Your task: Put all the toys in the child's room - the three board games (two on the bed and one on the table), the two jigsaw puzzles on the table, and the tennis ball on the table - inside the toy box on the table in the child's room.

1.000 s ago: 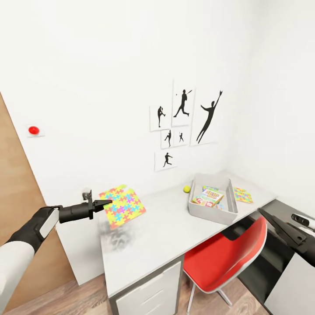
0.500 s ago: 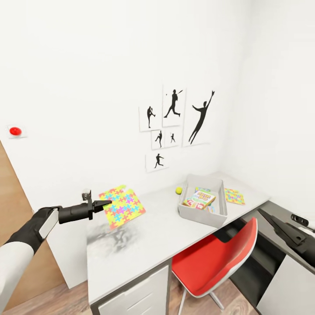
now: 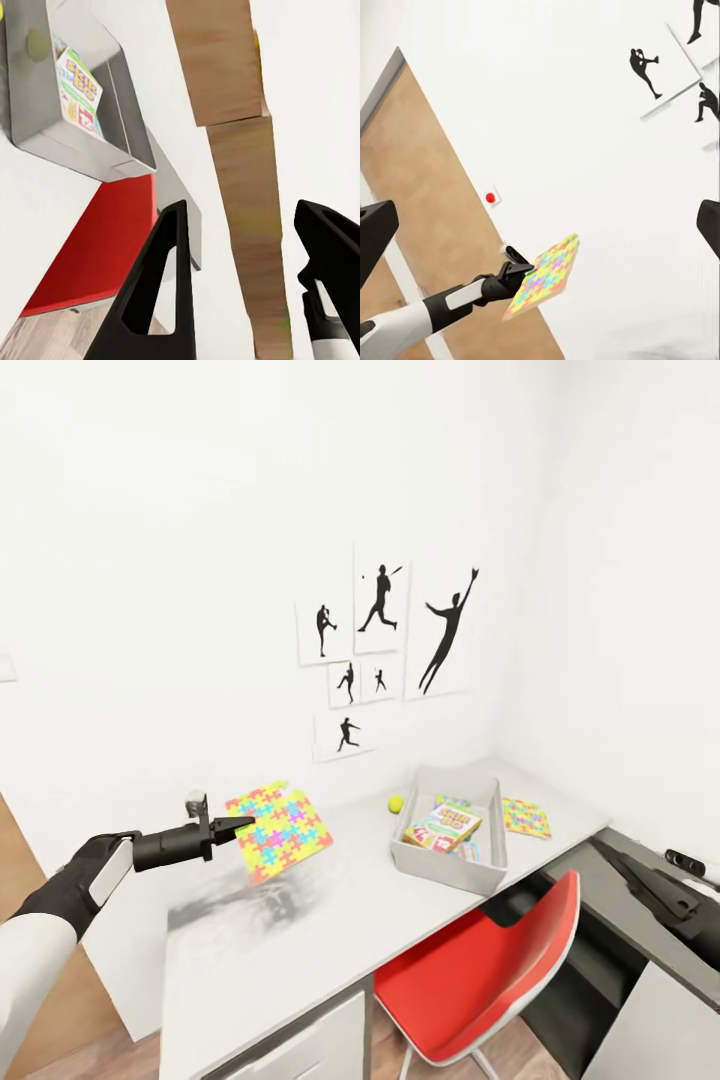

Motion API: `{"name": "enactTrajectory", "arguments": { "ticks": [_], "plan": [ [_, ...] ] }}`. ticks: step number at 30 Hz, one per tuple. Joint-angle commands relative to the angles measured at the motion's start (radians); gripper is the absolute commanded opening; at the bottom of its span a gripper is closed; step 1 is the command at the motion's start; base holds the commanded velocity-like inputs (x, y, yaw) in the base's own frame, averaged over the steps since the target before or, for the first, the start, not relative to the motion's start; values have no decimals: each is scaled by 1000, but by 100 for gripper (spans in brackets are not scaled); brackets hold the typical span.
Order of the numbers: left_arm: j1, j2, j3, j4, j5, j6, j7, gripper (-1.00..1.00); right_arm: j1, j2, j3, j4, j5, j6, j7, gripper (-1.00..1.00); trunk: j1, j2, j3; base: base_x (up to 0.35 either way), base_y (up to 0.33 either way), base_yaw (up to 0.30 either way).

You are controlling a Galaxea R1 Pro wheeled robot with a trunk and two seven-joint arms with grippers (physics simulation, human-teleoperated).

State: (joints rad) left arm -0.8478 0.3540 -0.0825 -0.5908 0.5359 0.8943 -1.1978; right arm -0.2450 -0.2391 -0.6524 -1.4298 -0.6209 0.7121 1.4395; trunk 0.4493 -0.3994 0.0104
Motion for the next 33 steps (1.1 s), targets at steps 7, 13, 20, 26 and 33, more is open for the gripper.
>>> {"name": "enactTrajectory", "arguments": {
  "ticks": [7, 13, 20, 26, 33],
  "plan": [
    [4, 1, -4, 0, 6, 0, -3, -100, 0, -2, -1, 2, -3, 15, 2, 100, 1, -1, 9, 143, -253, -162],
    [6, 2, -3, 0, 6, -1, -20, -100, 0, -1, 0, 2, -1, 17, 2, 100, 1, -1, 17, 103, -273, -190],
    [7, 2, -4, 0, 5, -13, -38, -100, 0, -1, -1, 2, 0, 17, 2, 100, 1, -1, 26, 18, -292, -180],
    [7, 1, -5, 0, 5, -17, -41, -100, 0, 1, 1, 0, 4, 14, 2, 100, 1, -1, 28, 2, -186, -40],
    [7, 2, -5, 0, 4, -18, -41, -100, 0, 1, 2, 0, 4, 15, 2, 100, 1, -1, 28, 0, -27, -3]
  ]
}}
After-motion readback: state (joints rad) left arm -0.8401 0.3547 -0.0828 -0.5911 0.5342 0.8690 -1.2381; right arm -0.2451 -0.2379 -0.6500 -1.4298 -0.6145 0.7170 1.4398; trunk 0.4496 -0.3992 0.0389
